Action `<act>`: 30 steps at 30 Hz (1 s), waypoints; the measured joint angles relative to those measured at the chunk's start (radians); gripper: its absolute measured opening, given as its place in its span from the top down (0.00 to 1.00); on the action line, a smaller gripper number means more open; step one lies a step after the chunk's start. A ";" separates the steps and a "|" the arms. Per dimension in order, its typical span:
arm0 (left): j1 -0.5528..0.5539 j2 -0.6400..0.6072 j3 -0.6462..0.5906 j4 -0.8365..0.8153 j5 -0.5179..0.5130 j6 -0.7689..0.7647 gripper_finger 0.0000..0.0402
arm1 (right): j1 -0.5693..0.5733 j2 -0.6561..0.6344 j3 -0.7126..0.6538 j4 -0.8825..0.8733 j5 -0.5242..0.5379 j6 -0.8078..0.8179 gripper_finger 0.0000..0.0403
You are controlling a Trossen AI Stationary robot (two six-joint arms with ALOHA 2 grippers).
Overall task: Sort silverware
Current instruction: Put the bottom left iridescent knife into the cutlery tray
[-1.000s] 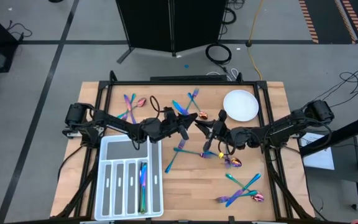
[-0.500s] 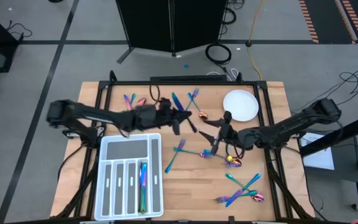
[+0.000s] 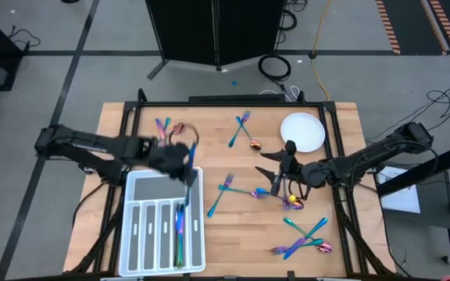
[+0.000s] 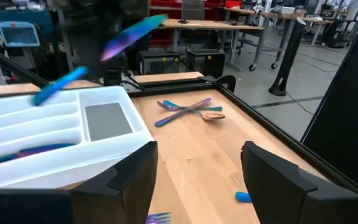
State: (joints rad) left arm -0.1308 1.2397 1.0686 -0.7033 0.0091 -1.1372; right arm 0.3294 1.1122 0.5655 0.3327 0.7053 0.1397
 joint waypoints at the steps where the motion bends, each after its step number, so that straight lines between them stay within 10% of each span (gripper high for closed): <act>1: -0.039 0.007 -0.009 0.002 -0.010 -0.052 0.99 | 0.000 0.000 0.000 -0.005 0.000 -0.001 0.47; 11: -0.351 0.143 -0.045 0.004 -0.175 -0.458 0.99 | 0.000 0.000 0.000 -0.015 0.000 0.000 0.47; 30: -0.510 0.421 -0.045 0.170 0.018 -0.805 0.99 | 0.000 0.000 0.000 -0.005 -0.005 0.050 0.47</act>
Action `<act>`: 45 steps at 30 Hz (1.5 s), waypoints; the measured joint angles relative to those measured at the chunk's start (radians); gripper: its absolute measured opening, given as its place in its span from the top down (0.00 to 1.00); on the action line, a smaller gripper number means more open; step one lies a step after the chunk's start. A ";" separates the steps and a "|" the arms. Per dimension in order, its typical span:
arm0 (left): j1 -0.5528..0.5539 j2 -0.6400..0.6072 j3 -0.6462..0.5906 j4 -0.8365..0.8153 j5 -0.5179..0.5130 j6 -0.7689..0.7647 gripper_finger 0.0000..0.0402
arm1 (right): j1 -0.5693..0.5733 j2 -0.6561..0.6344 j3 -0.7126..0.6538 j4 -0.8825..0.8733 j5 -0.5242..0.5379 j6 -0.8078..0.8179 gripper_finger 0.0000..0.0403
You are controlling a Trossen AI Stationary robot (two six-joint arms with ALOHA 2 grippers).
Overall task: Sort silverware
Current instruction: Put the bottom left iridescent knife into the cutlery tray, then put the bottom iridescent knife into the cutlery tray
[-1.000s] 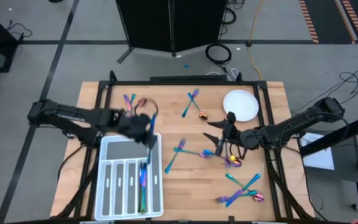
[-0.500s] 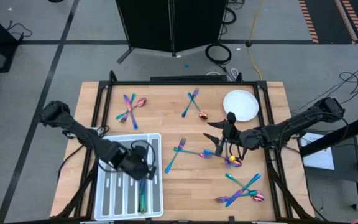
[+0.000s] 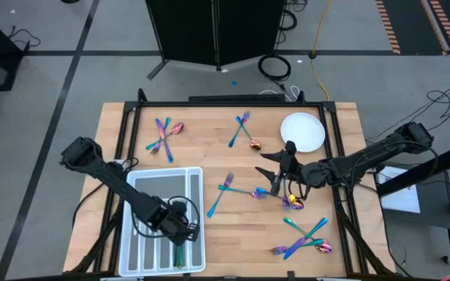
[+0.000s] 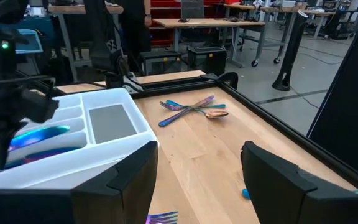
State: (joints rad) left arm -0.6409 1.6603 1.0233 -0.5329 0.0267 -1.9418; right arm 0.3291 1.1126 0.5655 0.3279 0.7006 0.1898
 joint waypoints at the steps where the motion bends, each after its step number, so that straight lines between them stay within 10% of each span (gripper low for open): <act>1: -0.001 0.006 0.000 0.023 0.008 -0.016 0.99 | 0.000 0.000 0.000 0.000 0.000 0.000 0.47; 34: 0.059 0.014 0.000 -0.136 0.179 -0.004 0.86 | 0.000 0.000 -0.001 -0.028 0.000 -0.039 0.47; 40: 0.107 -0.081 0.016 -0.135 0.173 0.166 0.86 | 0.000 0.000 -0.001 -0.028 0.001 -0.044 0.47; 45: 0.168 -0.183 0.032 -0.097 -0.039 0.533 0.86 | 0.000 -0.006 -0.001 -0.035 -0.013 -0.041 0.47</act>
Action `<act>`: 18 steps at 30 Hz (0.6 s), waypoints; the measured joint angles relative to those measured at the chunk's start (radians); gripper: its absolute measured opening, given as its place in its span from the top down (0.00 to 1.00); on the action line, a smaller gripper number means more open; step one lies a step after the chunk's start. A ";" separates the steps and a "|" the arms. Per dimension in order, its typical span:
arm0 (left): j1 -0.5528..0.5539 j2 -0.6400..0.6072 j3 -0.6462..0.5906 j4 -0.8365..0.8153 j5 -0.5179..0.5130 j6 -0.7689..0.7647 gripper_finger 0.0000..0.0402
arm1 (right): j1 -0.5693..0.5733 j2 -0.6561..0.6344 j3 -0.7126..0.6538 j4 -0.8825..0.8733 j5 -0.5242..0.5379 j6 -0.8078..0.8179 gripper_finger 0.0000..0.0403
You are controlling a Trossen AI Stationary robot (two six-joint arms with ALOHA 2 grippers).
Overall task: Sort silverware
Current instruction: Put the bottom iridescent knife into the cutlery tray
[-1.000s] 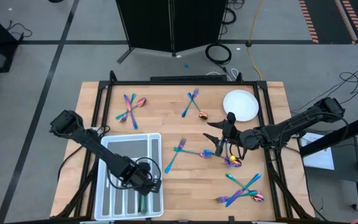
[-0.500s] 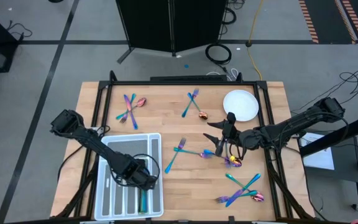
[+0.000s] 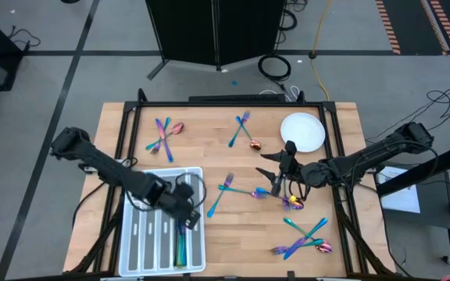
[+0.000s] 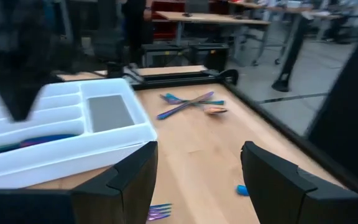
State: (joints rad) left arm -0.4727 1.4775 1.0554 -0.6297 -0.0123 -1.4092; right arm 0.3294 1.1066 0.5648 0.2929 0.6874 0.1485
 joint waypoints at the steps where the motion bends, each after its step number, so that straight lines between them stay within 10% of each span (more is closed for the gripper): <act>1: 0.012 -0.014 0.000 0.024 -0.056 0.094 0.86 | 0.000 -0.001 0.000 0.000 -0.024 0.000 0.47; 6: 0.094 -0.028 0.001 0.128 -0.229 0.481 0.86 | 0.000 -0.003 0.000 -0.013 -0.181 0.010 0.47; 18: 0.319 -0.148 0.000 0.480 0.004 1.181 0.86 | 0.006 -0.092 0.000 -0.555 -0.532 0.625 0.47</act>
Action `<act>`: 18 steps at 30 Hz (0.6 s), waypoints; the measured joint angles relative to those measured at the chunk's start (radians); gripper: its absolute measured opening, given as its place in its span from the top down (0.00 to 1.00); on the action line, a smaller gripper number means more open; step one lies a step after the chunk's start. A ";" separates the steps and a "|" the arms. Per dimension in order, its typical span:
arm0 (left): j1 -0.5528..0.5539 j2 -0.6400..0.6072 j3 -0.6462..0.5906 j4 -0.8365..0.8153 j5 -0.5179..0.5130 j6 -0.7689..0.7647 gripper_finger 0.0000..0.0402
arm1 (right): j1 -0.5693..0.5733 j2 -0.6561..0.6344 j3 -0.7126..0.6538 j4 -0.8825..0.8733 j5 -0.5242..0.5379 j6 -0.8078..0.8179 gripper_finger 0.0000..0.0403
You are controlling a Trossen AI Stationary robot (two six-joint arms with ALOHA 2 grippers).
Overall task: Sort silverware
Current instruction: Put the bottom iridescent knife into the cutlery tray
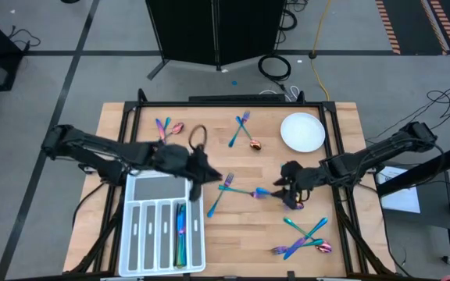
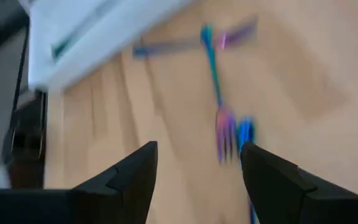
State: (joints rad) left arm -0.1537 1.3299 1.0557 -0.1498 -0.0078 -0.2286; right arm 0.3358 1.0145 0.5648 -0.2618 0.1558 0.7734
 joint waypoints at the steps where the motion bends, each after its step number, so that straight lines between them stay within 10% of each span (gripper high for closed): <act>1: 0.015 -0.024 0.000 -0.015 0.000 0.010 0.86 | 0.008 -0.002 0.000 -0.033 -0.030 0.019 0.47; 9: 0.026 -0.164 -0.082 -0.021 -0.058 0.033 0.86 | 0.130 0.019 0.000 -0.104 -0.180 -0.036 0.47; 18: 0.014 -0.164 -0.168 0.243 -0.076 0.000 0.86 | 0.246 0.019 0.000 -0.585 -0.473 -0.131 0.47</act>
State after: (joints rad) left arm -0.1394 1.1658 0.8880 0.0930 -0.0837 -0.2287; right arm 0.5816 1.0340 0.5648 -0.8465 -0.3169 0.6421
